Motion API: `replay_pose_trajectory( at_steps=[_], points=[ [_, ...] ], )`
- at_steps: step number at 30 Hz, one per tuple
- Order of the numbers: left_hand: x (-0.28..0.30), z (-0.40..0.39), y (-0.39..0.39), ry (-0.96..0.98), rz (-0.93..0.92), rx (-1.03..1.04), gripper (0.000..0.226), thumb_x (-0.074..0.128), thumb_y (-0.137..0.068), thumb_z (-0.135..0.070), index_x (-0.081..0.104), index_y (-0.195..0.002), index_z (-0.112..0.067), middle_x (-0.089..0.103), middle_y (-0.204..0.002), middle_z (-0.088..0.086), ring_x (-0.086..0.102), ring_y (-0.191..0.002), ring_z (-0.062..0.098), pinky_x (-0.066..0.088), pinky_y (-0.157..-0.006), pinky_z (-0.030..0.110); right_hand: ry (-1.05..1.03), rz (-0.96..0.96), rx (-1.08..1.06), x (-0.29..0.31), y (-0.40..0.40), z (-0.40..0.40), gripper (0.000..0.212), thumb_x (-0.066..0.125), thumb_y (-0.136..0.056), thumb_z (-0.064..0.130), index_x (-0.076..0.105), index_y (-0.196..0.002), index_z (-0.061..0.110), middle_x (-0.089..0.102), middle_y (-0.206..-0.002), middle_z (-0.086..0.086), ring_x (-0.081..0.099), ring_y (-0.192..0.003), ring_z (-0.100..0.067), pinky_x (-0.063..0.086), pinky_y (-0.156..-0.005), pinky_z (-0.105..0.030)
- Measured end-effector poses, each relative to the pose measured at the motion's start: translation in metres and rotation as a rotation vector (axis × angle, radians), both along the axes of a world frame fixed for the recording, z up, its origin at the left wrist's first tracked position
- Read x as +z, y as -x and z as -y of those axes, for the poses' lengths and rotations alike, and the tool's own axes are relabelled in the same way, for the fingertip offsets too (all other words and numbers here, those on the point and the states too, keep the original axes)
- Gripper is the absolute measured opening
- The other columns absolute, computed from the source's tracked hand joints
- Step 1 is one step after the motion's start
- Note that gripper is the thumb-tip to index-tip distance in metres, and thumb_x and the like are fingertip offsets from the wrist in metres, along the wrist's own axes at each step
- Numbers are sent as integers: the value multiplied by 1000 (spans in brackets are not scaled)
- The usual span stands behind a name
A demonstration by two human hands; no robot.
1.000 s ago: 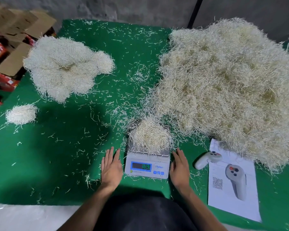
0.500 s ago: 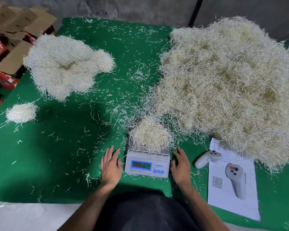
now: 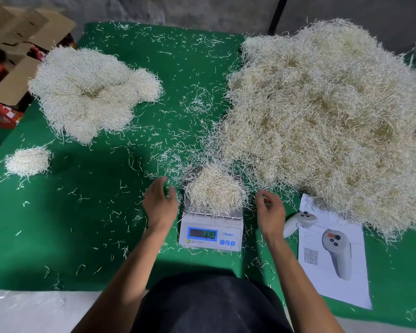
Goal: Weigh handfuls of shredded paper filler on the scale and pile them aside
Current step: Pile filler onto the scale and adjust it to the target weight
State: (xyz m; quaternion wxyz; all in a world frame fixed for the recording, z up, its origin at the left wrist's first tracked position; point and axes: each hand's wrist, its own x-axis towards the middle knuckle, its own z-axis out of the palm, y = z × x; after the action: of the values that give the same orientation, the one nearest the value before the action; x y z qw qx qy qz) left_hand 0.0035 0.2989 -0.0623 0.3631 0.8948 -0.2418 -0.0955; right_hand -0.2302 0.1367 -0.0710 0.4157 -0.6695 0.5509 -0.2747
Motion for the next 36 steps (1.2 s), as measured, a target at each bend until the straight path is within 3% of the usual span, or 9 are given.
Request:
replay_pose_trajectory(
  at_steps=[2,5,8,14,19,21,24,30,36],
  points=[
    [20,26,5,85,-107,-170,47,52,-102,-42,46,-146,-24,44,-154,-4,38,-142,15,28,-119,41,-43,60,121,22,-19,6,14,63,-99,47,69,-109,38,66,-114,17,66,-95,3,59,-92,-40],
    [31,57,24,-51,-45,-559,72,62,-89,-61,33,-153,-42,14,-165,-17,8,-153,9,8,-122,49,-166,-68,319,43,-41,12,56,64,-86,73,68,-121,29,71,-116,5,72,-92,-12,59,-87,-39],
    [21,73,35,-213,37,-732,81,68,-81,-67,34,-152,-48,0,-166,-17,-7,-153,10,-1,-123,57,-71,-302,491,52,-50,15,44,61,-93,61,68,-117,26,76,-85,-7,73,-62,-12,60,-75,-32],
    [3,86,37,-51,65,-562,38,68,-93,-38,65,-130,-34,37,-159,-12,23,-148,11,12,-123,56,224,-326,529,70,-56,22,32,60,-97,51,76,-98,23,57,-90,12,59,-77,-6,53,-85,-36],
    [0,95,35,3,-103,-469,32,68,-93,-9,72,-120,-25,48,-152,-10,37,-139,11,21,-123,42,366,-408,596,104,-68,9,33,57,-102,45,74,-90,19,51,-74,3,55,-66,-5,41,-63,-17],
    [-2,93,34,-36,-134,-433,31,67,-89,-1,72,-113,-21,54,-144,-6,43,-129,10,29,-119,35,208,-170,527,130,-75,6,31,59,-102,38,75,-89,14,59,-80,0,61,-73,-10,49,-70,-21],
    [-6,87,35,-92,-34,-434,29,75,-85,-9,73,-109,-25,53,-145,-12,36,-138,8,1,-123,31,197,168,402,188,-90,19,26,66,-97,43,74,-85,21,68,-87,4,64,-80,-4,55,-76,-20],
    [-2,89,46,-120,-55,-463,53,73,-88,-13,60,-137,-29,35,-160,-10,25,-149,14,8,-127,44,15,298,377,219,-117,73,9,70,-96,24,76,-98,17,76,-91,2,73,-81,-11,62,-78,-29],
    [9,77,27,89,-136,-506,76,83,-80,-30,47,-144,-47,24,-161,-24,15,-146,1,7,-124,40,152,57,217,164,-110,110,45,61,-102,34,55,-143,15,56,-147,-7,57,-128,-21,48,-110,-45]
  ],
)
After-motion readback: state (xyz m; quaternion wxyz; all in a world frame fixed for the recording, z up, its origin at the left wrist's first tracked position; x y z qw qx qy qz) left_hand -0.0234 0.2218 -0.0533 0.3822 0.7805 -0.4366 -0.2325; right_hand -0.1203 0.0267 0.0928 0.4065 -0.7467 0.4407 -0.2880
